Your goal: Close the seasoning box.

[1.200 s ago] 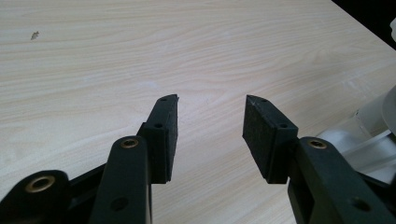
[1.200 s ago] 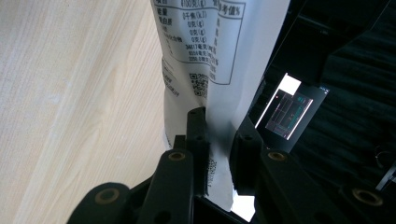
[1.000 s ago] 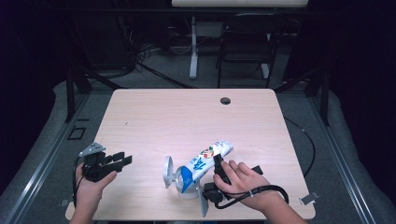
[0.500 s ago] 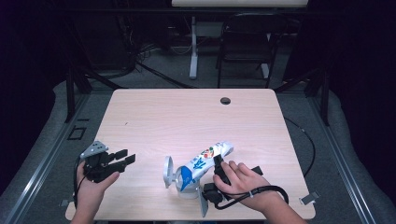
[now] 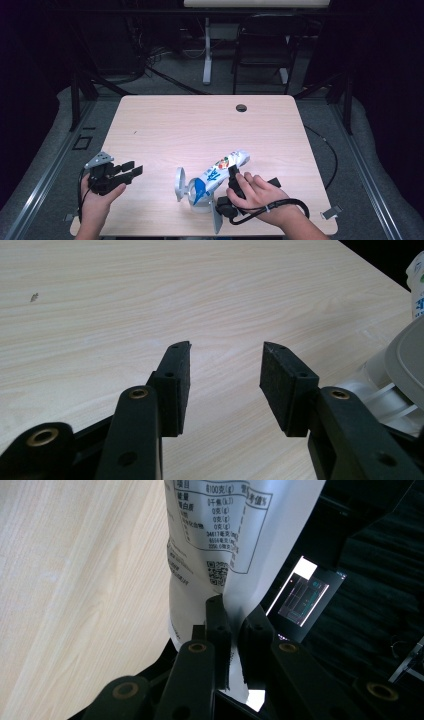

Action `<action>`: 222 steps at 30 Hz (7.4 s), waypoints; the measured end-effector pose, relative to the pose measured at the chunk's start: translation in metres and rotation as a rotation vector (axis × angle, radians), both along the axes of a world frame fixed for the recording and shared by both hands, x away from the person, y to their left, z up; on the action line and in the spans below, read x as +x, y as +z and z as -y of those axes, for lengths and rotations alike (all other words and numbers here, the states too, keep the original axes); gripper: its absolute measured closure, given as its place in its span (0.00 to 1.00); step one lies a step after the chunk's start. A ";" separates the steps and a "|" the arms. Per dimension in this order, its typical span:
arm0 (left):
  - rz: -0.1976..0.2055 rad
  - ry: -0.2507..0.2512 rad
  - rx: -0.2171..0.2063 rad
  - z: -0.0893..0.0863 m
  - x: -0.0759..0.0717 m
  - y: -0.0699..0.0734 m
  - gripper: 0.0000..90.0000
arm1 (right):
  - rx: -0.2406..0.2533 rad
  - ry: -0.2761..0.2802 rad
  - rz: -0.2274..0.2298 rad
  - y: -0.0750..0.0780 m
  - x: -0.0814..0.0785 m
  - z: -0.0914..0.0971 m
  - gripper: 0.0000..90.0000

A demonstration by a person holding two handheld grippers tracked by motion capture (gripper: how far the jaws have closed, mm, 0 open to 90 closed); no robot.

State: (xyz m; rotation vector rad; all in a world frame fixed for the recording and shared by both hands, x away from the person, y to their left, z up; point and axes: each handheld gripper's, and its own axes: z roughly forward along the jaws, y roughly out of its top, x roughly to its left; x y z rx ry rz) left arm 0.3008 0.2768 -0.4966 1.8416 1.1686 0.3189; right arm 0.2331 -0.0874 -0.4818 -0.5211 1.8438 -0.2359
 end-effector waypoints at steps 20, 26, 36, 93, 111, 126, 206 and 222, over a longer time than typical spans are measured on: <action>-0.008 0.007 0.000 -0.003 0.001 -0.003 0.62 | -0.023 0.021 0.009 0.002 -0.001 -0.002 0.97; -0.011 0.009 0.001 -0.003 0.002 -0.003 0.62 | -0.028 0.023 0.003 0.002 -0.001 -0.003 0.98; -0.011 0.009 0.002 -0.003 0.001 -0.003 0.62 | -0.037 0.016 0.006 0.004 -0.003 -0.004 0.99; -0.027 0.016 0.002 -0.005 0.003 -0.008 0.62 | -0.023 0.012 -0.021 0.014 -0.006 -0.007 1.00; -0.028 0.016 0.001 -0.006 0.003 -0.008 0.62 | -0.110 0.012 0.006 0.019 -0.008 -0.014 1.00; -0.027 0.014 0.006 -0.005 0.003 -0.008 0.62 | -0.142 0.013 0.003 0.022 -0.008 -0.015 1.00; -0.035 0.028 0.009 -0.007 0.003 -0.012 0.62 | 0.109 -0.034 -0.144 0.028 -0.004 -0.006 1.00; -0.044 0.027 0.017 -0.007 0.003 -0.013 0.62 | 0.246 -0.094 -0.187 0.033 -0.002 0.007 1.00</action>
